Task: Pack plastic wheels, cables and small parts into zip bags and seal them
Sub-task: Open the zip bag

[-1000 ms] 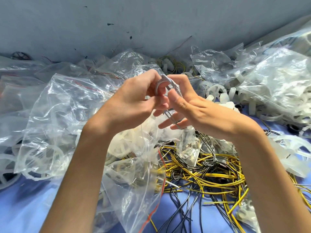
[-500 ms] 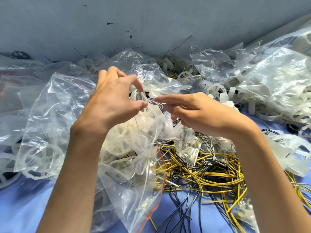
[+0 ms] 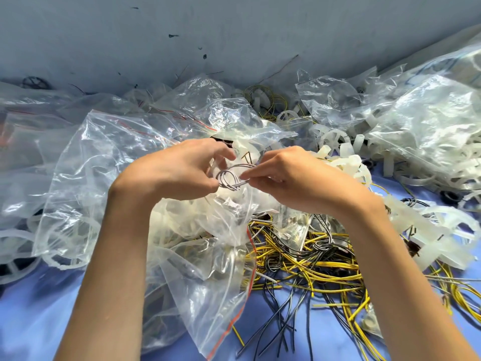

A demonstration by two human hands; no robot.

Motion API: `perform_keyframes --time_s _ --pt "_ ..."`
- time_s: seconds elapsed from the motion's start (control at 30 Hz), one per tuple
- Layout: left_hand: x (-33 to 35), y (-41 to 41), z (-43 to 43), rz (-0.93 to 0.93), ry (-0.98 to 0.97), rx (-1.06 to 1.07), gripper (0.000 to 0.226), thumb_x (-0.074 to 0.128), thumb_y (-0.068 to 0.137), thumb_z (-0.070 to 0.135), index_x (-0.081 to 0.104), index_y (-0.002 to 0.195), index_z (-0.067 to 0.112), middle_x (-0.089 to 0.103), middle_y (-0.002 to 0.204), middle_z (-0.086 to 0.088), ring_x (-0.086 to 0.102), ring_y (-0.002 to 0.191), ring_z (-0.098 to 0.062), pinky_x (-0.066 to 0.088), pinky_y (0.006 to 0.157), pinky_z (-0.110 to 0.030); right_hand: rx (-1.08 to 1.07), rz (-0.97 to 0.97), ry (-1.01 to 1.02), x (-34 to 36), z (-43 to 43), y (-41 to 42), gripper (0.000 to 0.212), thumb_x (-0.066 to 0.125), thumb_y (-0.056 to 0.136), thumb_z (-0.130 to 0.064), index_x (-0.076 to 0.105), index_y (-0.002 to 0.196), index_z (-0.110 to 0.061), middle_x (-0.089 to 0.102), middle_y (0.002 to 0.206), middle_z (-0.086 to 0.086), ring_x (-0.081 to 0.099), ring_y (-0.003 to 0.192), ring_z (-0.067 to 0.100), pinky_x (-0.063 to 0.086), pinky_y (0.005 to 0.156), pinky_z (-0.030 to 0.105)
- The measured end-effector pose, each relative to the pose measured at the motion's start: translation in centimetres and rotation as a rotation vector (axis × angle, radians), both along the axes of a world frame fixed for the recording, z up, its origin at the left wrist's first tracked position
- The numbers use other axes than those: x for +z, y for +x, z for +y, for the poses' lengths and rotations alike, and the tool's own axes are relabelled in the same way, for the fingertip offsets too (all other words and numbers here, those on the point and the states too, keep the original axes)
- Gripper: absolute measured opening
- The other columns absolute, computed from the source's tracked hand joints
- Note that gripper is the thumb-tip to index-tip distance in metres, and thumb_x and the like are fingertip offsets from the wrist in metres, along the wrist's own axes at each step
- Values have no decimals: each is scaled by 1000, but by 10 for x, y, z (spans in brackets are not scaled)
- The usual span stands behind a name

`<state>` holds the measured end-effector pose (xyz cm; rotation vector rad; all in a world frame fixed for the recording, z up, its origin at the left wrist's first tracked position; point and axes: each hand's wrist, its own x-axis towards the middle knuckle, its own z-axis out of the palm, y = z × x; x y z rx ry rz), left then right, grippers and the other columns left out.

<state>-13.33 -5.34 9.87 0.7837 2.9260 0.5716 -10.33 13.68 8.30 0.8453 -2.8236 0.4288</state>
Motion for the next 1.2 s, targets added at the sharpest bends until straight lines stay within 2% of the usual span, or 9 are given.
perform_keyframes --time_s 0.17,0.33,0.57,0.67,0.77,0.87,0.93,1.07,1.2 --pt "5 0 -10 24 53 -27 44 54 81 12 56 121 30 54 95 24 49 72 1 36 64 -3 -99 -88 15 -2 -11 3 19 52 94 -18 70 100 -20 66 85 5 62 80 27 54 71 40" --pt "9 -3 -22 82 113 4 47 56 78 9 58 119 31 56 97 24 48 69 11 34 64 -1 -183 -149 -84 -3 -21 10 33 53 95 -35 40 118 -16 63 92 8 61 85 28 52 72 41" --pt "9 1 -7 121 218 -37 43 45 69 32 63 109 32 54 83 22 47 68 16 32 61 -2 -160 69 -57 7 -59 -3 25 62 86 -16 64 109 -7 65 96 17 62 92 36 51 77 36" --pt "8 -3 -15 160 268 12 39 48 78 9 65 107 31 58 88 19 47 62 9 34 59 -4 -111 -13 -58 -2 -66 -9 14 55 88 -13 61 76 -12 58 78 13 55 80 35 38 66 32" --pt "7 -4 -19 157 265 20 45 50 79 -1 66 108 28 63 93 13 46 58 3 35 56 -6 -138 -124 -67 -11 -62 -12 38 54 89 -11 35 57 -19 38 61 2 42 70 27 28 62 28" --pt "6 -3 -14 106 270 -9 41 52 80 3 66 109 28 64 95 10 43 58 -1 36 57 -8 -69 -142 -19 -11 -53 -14 14 52 89 -8 65 89 -4 59 88 10 53 85 25 41 72 32" --pt "5 -3 -10 97 265 -25 38 51 79 11 66 110 27 63 97 9 45 60 4 34 57 -6 -26 -147 -12 -7 -48 -16 25 50 88 -4 65 108 0 61 107 14 55 99 25 42 85 35" --pt "3 -2 -5 88 256 -26 34 54 83 9 66 111 26 62 96 9 47 61 8 34 58 -5 26 -187 -13 -7 -40 -17 14 55 88 -6 63 96 2 63 99 15 57 79 21 44 71 33" --pt "3 -1 -6 68 249 -13 31 58 86 7 65 109 27 61 78 24 47 60 8 35 59 -4 17 -332 80 -10 -42 -16 26 67 87 -36 61 101 -15 65 93 3 57 79 19 41 62 29"
